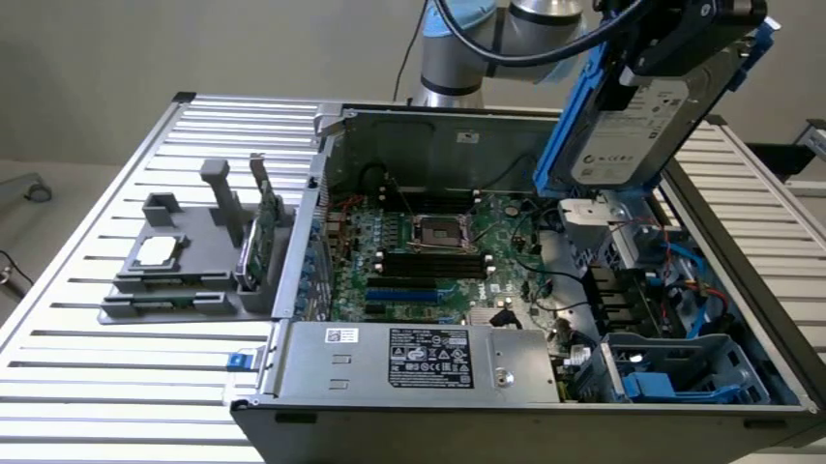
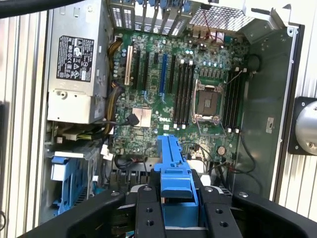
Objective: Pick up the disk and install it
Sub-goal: 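Pick up the disk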
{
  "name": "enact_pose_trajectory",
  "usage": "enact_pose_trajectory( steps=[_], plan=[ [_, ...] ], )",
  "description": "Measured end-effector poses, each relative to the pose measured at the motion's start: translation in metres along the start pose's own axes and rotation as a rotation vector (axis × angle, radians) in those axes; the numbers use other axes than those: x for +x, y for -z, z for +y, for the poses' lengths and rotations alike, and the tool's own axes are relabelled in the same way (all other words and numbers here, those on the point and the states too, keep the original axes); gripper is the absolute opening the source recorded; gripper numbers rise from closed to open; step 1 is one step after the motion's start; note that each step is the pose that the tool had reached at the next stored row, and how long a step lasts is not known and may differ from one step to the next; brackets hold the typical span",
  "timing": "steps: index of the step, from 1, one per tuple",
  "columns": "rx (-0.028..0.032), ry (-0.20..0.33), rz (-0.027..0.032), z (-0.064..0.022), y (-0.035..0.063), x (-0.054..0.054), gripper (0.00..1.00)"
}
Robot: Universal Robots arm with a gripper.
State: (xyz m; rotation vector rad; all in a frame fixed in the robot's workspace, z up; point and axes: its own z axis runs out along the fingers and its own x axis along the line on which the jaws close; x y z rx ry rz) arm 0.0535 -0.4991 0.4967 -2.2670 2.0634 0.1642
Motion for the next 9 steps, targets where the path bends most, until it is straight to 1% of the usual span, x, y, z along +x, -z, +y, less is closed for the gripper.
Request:
enact_pose_trajectory(
  steps=[3, 9],
  plan=[
    [0.0000, 0.000, -0.0001, -0.0056, 0.0011, 0.007, 0.33],
    [0.0005, 0.000, 0.0000, -0.0132, 0.0031, 0.022, 0.33]
  ],
)
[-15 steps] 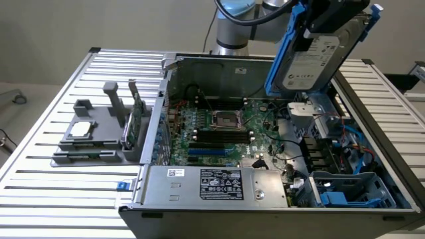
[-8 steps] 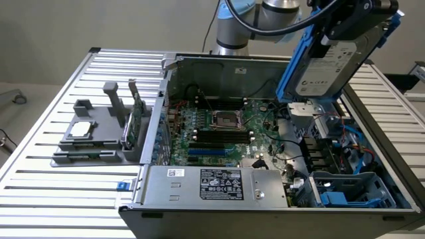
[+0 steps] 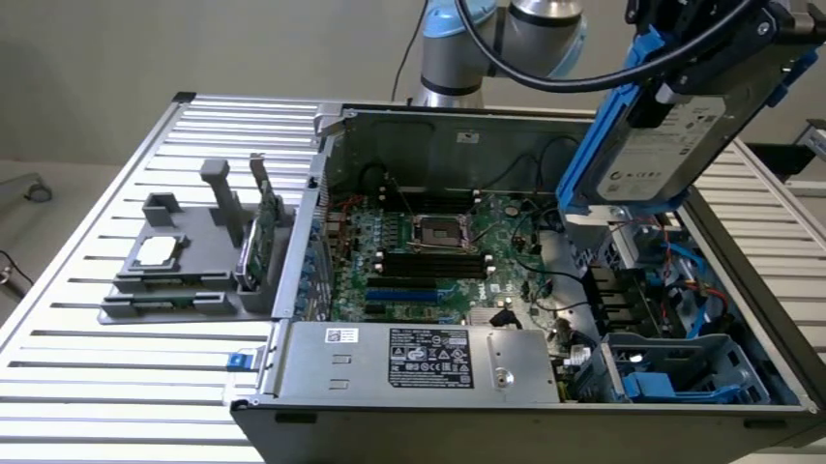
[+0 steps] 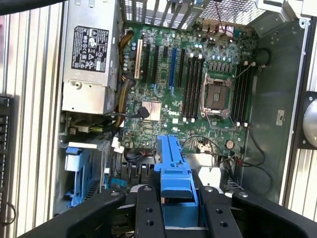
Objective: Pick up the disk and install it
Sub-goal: 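Pick up the disk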
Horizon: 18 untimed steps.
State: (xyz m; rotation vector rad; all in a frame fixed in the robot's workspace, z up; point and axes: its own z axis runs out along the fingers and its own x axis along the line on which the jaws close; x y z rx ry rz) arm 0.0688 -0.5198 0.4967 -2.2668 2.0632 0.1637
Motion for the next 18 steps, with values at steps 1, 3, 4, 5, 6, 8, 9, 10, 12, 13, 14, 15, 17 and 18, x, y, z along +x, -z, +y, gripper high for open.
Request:
enact_pose_trajectory(
  steps=[1, 3, 4, 5, 6, 8, 9, 10, 12, 13, 14, 15, 17, 18],
  plan=[
    [0.0002, 0.000, 0.0000, -0.0011, 0.0003, 0.002, 0.33],
    [0.0007, 0.000, 0.0002, -0.0037, 0.0010, 0.007, 0.33],
    [0.0009, 0.000, 0.0000, -0.0052, 0.0012, 0.009, 0.33],
    [0.0010, 0.000, 0.0001, -0.0068, 0.0015, 0.011, 0.33],
    [0.0012, 0.000, 0.0002, -0.0084, 0.0019, 0.013, 0.33],
    [0.0015, 0.000, 0.0001, -0.0112, 0.0024, 0.017, 0.33],
    [0.0017, 0.000, 0.0001, -0.0125, 0.0026, 0.019, 0.33],
    [0.0018, 0.000, 0.0001, -0.0136, 0.0029, 0.021, 0.33],
    [0.0020, 0.000, 0.0002, -0.0159, 0.0034, 0.024, 0.33],
    [0.0021, 0.000, 0.0002, -0.0171, 0.0037, 0.026, 0.33],
    [0.0022, 0.000, 0.0002, -0.0182, 0.0039, 0.028, 0.33],
    [0.0022, 0.000, 0.0002, -0.0193, 0.0042, 0.030, 0.33],
    [0.0023, 0.000, 0.0002, -0.0204, 0.0046, 0.033, 0.33],
    [0.0022, 0.000, 0.0002, -0.0208, 0.0049, 0.035, 0.33]
  ],
)
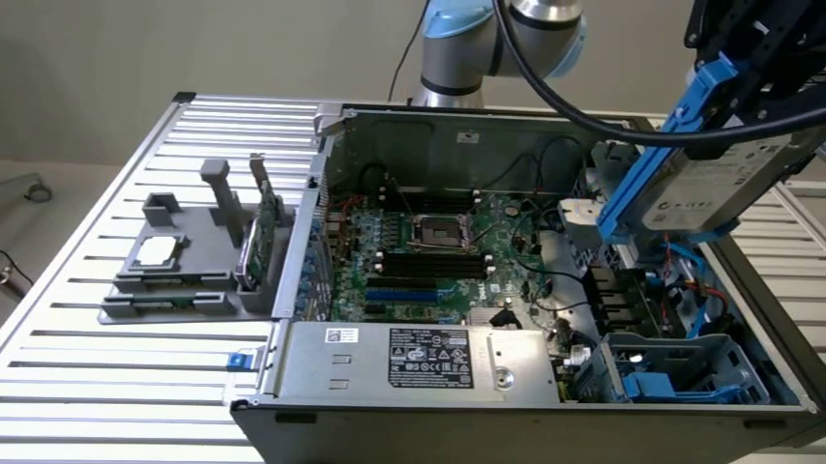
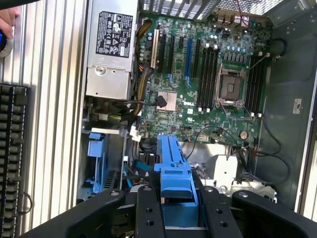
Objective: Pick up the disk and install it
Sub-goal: 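Pick up the disk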
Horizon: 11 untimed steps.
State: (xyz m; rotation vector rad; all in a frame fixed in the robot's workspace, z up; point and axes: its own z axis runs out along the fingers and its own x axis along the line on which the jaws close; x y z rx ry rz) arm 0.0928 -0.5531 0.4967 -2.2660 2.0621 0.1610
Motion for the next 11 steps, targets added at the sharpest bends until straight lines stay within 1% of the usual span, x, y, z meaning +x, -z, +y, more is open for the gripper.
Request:
enact_pose_trajectory(
  steps=[3, 6, 8, 11],
  plan=[
    [0.0007, 0.000, 0.0005, -0.0003, 0.0007, 0.006, 0.33],
    [0.0030, 0.000, 0.0051, -0.0003, 0.0014, 0.011, 0.33],
    [0.0074, 0.001, 0.0105, -0.0003, 0.0016, 0.013, 0.33],
    [0.0191, 0.002, 0.0237, -0.0001, 0.0019, 0.016, 0.33]
  ],
)
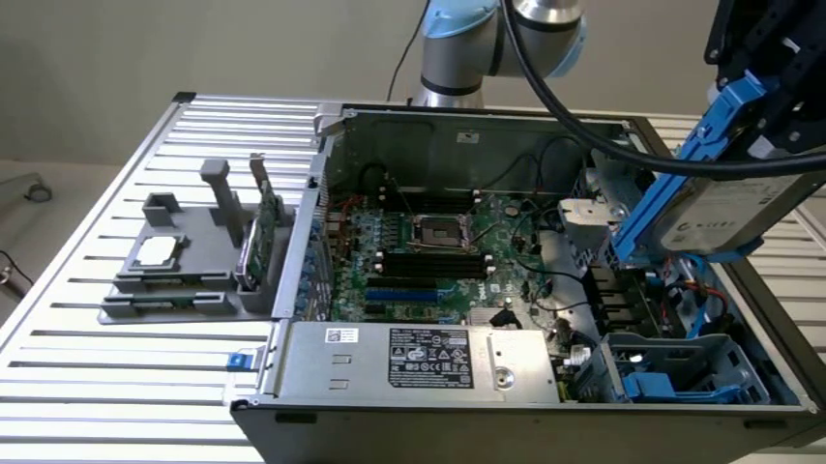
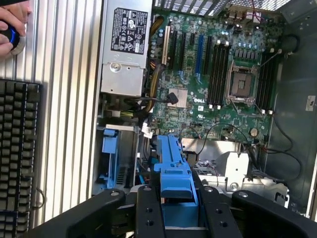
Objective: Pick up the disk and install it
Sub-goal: 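Pick up the disk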
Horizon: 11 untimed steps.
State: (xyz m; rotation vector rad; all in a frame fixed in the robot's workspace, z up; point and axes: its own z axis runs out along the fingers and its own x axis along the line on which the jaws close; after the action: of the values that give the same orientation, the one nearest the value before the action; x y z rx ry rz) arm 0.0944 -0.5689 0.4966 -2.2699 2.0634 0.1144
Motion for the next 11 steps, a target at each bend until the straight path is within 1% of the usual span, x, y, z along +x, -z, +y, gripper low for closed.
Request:
enact_pose_trajectory(
  steps=[3, 4, 5, 7, 11],
  plan=[
    [0.0119, 0.001, 0.0163, 0.0003, 0.0003, 0.002, 0.33],
    [0.0147, 0.001, 0.0203, 0.0003, 0.0001, 0.003, 0.33],
    [0.0159, 0.001, 0.0236, 0.0004, 0.0002, 0.004, 0.33],
    [0.0175, -0.002, 0.0261, 0.0007, 0.0002, 0.007, 0.33],
    [0.0204, -0.011, 0.0267, 0.0015, -0.0007, 0.015, 0.33]
  ],
)
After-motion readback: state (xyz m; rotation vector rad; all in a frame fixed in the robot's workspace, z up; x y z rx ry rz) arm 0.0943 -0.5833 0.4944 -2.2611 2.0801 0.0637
